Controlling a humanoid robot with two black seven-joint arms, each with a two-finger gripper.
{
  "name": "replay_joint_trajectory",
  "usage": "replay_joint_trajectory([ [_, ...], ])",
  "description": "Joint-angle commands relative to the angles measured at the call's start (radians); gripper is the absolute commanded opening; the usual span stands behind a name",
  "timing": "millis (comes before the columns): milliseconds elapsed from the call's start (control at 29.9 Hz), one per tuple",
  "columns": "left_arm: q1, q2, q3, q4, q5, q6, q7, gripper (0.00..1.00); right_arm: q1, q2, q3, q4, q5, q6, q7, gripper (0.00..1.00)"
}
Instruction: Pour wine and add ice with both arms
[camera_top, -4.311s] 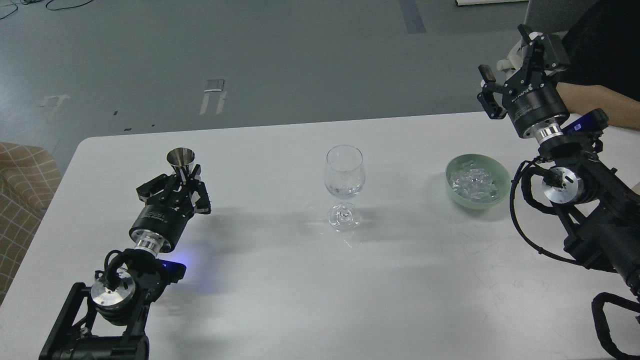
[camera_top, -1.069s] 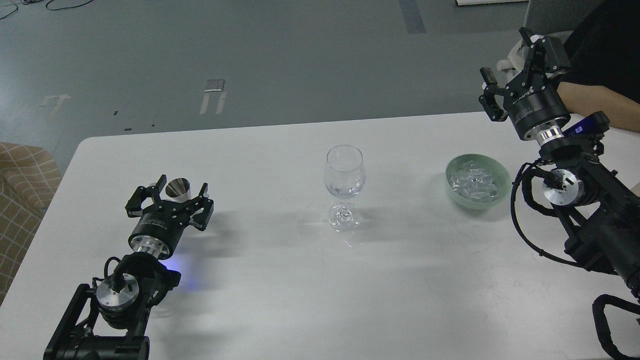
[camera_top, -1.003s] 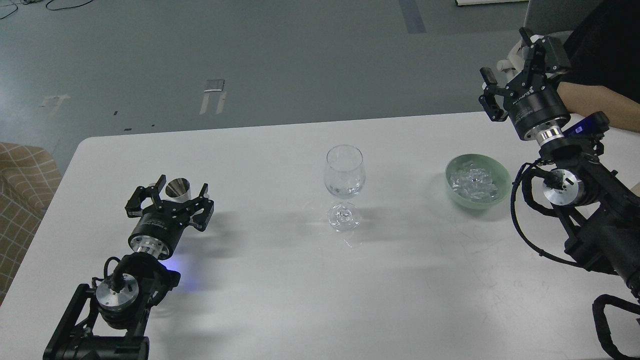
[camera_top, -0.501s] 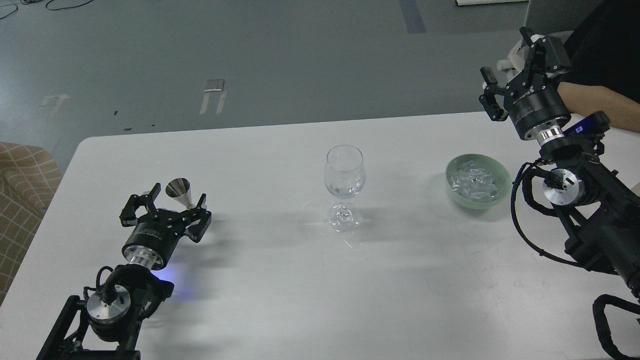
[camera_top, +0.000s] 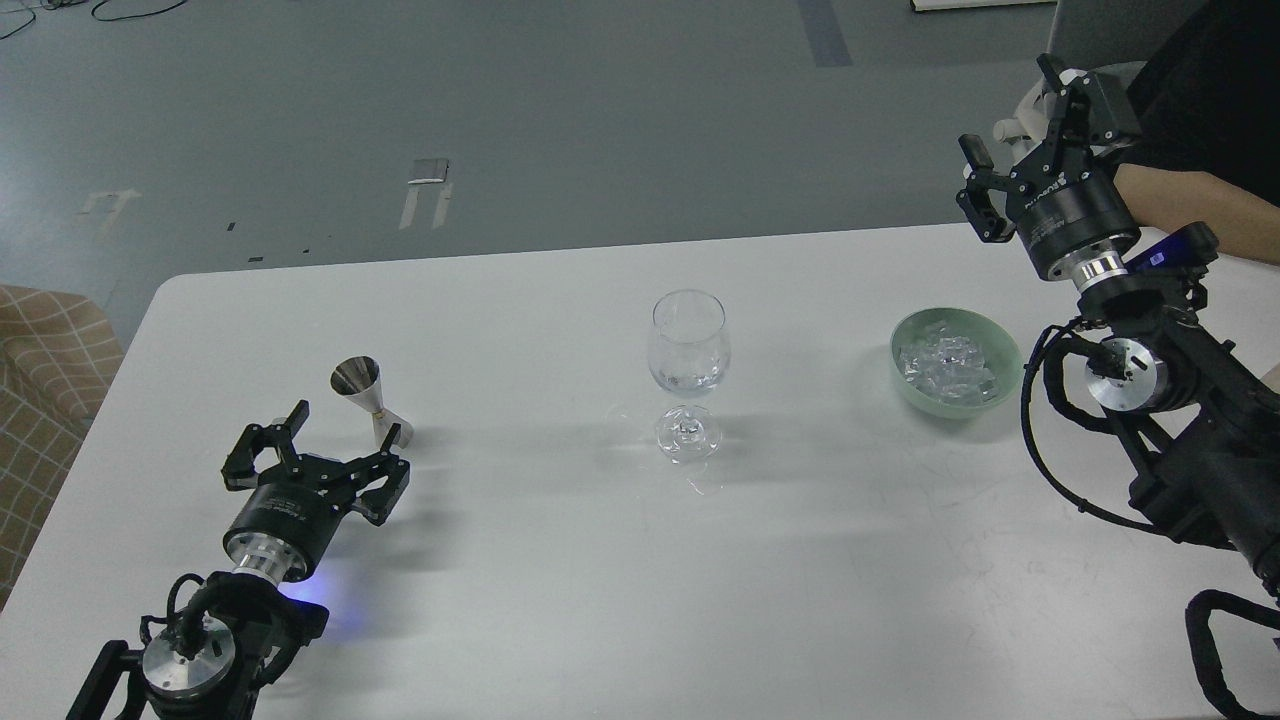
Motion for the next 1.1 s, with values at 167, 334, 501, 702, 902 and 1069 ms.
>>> replay_joint_trajectory([
  [167,0.037,0.072,-0.117,0.003,0.0,-0.065,0.017,0.98,-0.014,-0.027,0.001,0.014,0.001,0.0,0.0,1.0],
  [334,0.02,0.181,-0.16,0.072,-0.001,-0.209,0.019,0.98,-0.017,-0.031,0.001,0.017,0.001,0.0,0.0,1.0],
  [501,-0.092,0.318,-0.154,0.144,0.007,-0.242,0.016,0.98,-0.015,-0.031,0.001,0.017,0.001,0.0,0.0,1.0],
  [702,-0.303,0.433,-0.125,0.319,0.176,-0.266,0.011,0.98,-0.012,-0.048,0.0,0.025,0.001,-0.008,-0.008,1.0],
  [902,-0.581,0.431,0.06,0.486,0.5,-0.348,-0.021,0.98,-0.017,-0.106,-0.028,0.079,-0.005,-0.024,-0.038,1.0],
  [1069,-0.685,0.413,0.229,0.485,0.596,-0.348,-0.101,0.98,-0.029,-0.191,-0.1,0.146,-0.016,-0.058,-0.058,1.0],
])
